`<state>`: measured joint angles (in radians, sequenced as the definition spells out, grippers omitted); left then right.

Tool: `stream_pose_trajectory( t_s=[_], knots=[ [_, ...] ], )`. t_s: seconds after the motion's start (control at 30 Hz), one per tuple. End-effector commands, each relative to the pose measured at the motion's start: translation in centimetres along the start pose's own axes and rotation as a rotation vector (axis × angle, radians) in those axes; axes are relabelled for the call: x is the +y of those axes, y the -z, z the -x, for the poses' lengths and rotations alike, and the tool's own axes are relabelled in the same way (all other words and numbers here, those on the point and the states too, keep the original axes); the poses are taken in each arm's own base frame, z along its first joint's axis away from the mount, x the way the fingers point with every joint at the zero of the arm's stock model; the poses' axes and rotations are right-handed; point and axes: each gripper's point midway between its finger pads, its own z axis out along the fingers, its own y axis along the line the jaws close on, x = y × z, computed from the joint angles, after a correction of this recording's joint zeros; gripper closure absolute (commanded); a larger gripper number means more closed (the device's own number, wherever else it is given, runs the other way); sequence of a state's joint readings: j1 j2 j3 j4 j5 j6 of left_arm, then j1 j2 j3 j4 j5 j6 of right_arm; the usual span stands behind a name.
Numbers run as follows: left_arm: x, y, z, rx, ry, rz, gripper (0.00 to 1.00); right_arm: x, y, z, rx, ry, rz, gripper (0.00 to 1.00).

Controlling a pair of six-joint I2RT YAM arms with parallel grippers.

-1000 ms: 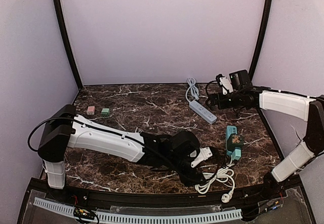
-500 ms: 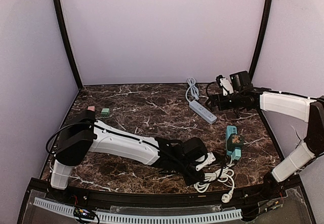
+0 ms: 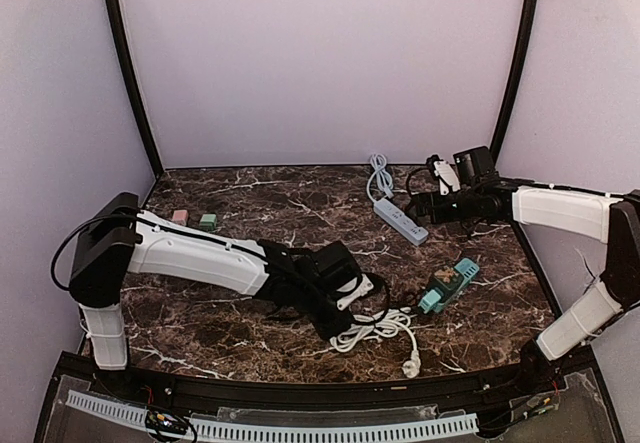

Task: Pull the plug off the socket

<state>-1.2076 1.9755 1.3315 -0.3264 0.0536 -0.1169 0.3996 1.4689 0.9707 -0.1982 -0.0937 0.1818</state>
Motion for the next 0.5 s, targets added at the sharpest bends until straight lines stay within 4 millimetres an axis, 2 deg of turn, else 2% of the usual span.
stream_pose_trajectory(
  t_s=[0.0, 0.27, 0.47],
  knots=[
    [5.9, 3.5, -3.8, 0.116, 0.087, 0.165, 0.98, 0.5, -0.5, -0.1, -0.015, -0.010, 0.031, 0.01],
    [11.5, 5.6, -8.5, 0.223, 0.237, 0.257, 0.98, 1.0, -1.4, -1.6, 0.019, -0.020, 0.073, 0.01],
    [15.6, 8.2, -11.5, 0.287, 0.318, 0.363, 0.99, 1.2, -2.6, -3.5, 0.060, -0.038, 0.103, 0.02]
  ],
)
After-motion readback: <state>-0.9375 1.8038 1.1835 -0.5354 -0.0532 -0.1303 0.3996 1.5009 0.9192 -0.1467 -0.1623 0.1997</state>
